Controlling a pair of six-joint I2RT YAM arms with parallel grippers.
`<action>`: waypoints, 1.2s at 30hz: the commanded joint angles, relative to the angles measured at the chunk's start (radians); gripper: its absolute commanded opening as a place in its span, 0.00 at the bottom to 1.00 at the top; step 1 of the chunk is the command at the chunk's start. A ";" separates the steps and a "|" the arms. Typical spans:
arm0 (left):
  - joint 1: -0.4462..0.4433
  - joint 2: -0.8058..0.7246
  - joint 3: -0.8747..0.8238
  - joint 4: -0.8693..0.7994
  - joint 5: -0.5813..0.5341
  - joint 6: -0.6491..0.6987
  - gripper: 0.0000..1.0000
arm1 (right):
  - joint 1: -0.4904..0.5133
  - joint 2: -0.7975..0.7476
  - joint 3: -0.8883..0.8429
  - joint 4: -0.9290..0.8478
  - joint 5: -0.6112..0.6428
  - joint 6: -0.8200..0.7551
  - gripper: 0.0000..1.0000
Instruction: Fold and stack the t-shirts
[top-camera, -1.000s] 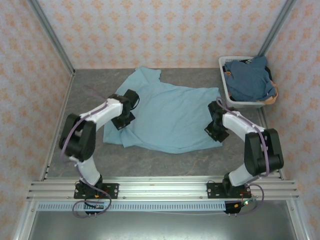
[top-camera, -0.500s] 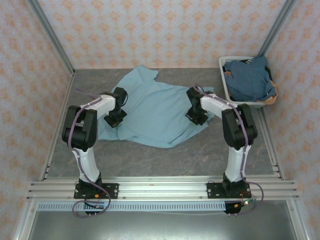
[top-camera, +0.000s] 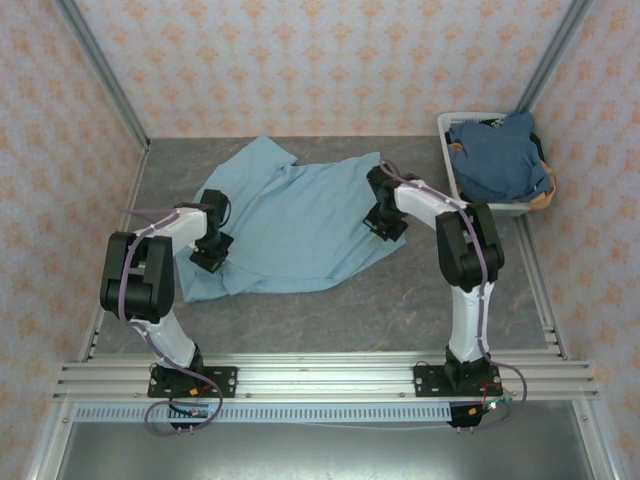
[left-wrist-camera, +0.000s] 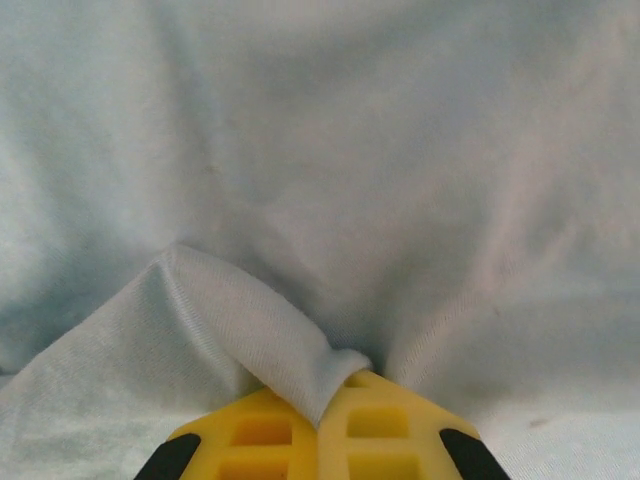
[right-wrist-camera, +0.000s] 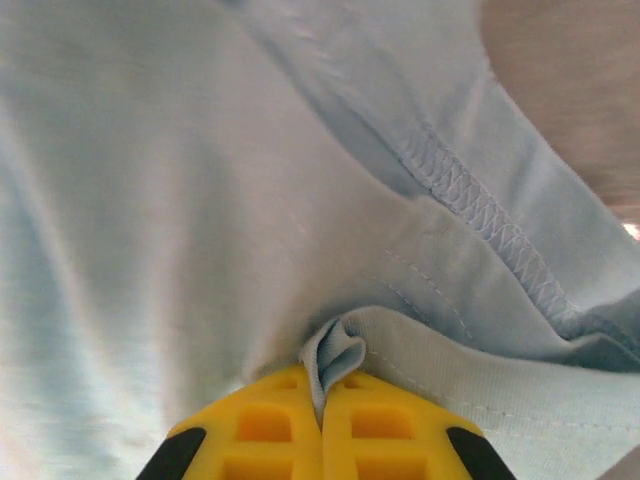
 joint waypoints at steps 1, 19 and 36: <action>-0.084 0.024 0.019 -0.021 0.059 -0.001 0.00 | -0.062 -0.101 -0.125 -0.080 0.096 -0.019 0.00; -0.223 -0.332 -0.182 -0.212 0.039 0.080 0.00 | -0.094 -0.574 -0.557 -0.145 0.172 -0.013 0.00; -0.456 -0.742 -0.430 -0.386 0.204 -0.171 0.00 | -0.097 -0.788 -0.669 -0.319 0.240 -0.014 0.00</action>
